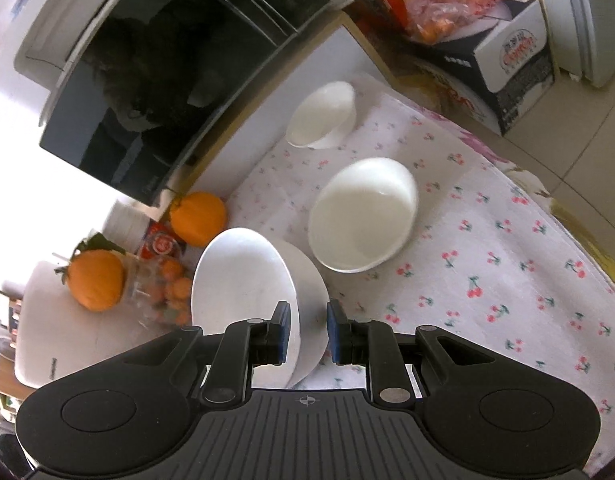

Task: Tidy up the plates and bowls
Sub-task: 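Carry the white bowl toward the cream bowl beside the plate stack, then lower the white bowl onto the table and open both grippers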

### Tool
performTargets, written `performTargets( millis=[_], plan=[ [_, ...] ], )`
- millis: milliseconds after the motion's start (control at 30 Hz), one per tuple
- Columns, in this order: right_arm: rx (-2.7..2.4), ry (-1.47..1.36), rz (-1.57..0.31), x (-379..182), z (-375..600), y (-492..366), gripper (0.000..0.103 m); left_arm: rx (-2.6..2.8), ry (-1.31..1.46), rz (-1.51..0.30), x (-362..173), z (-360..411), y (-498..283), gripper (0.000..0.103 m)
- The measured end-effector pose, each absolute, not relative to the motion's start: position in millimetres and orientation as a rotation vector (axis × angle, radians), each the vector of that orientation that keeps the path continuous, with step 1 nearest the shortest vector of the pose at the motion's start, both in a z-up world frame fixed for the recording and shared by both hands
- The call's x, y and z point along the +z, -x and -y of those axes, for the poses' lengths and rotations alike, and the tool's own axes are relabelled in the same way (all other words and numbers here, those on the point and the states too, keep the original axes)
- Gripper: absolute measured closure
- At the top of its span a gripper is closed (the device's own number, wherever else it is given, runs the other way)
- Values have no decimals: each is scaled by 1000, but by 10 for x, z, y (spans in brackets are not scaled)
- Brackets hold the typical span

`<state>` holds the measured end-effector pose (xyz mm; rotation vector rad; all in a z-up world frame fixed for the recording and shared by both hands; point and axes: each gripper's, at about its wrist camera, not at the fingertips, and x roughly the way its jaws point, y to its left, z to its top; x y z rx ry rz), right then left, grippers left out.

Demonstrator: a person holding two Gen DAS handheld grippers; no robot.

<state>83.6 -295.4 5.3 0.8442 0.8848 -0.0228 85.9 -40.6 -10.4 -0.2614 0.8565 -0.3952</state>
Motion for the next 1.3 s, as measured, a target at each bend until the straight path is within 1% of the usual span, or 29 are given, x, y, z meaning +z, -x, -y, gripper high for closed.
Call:
performTargets(
  millis=[467, 833, 933, 1300],
  plan=[
    [-92, -951, -992, -291, 3239, -614, 83, -471, 251, -943, -307, 563, -740, 89],
    [-214, -895, -1064, -428, 3324, -537, 83, -504, 223, -1040, -522, 759, -708, 89],
    [-231, -887, -1067, -436, 3346, -540, 81, -510, 208, -1049, -545, 815, -712, 89],
    [-270, -882, -1093, -515, 3397, -563, 81, -515, 148, -1057, -619, 949, -723, 89]
  ],
)
